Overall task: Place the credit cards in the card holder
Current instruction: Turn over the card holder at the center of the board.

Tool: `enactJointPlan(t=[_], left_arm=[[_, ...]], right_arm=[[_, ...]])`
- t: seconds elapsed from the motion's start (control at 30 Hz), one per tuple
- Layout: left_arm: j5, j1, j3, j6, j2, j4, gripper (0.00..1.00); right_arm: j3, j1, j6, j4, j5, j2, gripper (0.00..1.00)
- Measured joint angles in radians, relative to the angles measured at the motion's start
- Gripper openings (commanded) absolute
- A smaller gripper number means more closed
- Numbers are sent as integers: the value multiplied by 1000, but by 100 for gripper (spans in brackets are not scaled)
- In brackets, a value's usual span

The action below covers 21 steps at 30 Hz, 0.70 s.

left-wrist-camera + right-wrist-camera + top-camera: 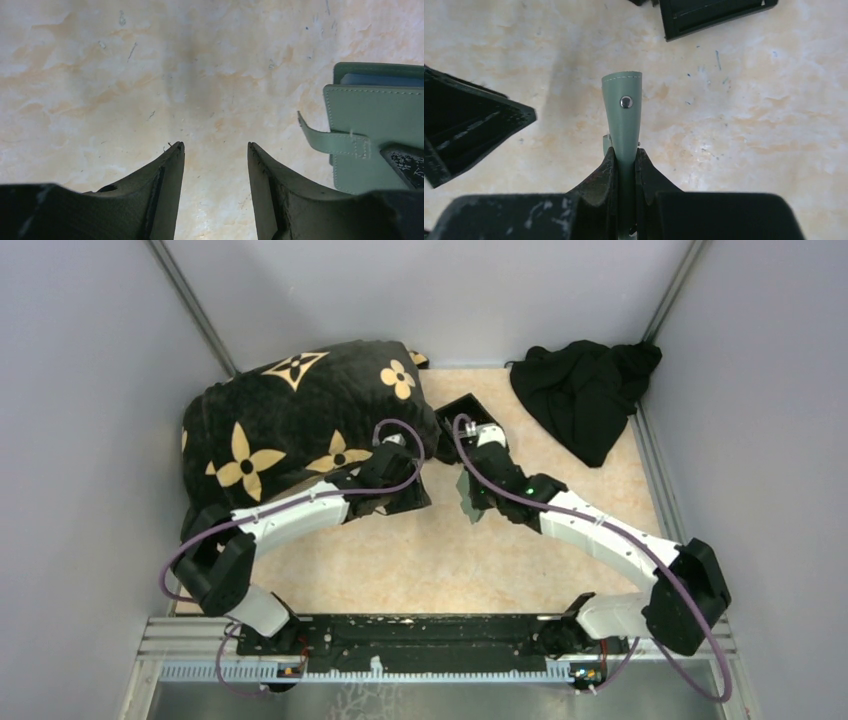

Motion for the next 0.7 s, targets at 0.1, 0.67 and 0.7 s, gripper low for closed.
enactJointPlan(t=[0.1,0.67,0.7], left_arm=[[0,0,-57,-8,-38,6,56],[-74,0,-454,-122,-439,24,56],[-85,0,-457,-127,-454,22,56]], right_arm=[[42,92,-8,-78,146,44,0],[162,305,89,-274,636,521,2],[181,316,89,-273,639,541,6]])
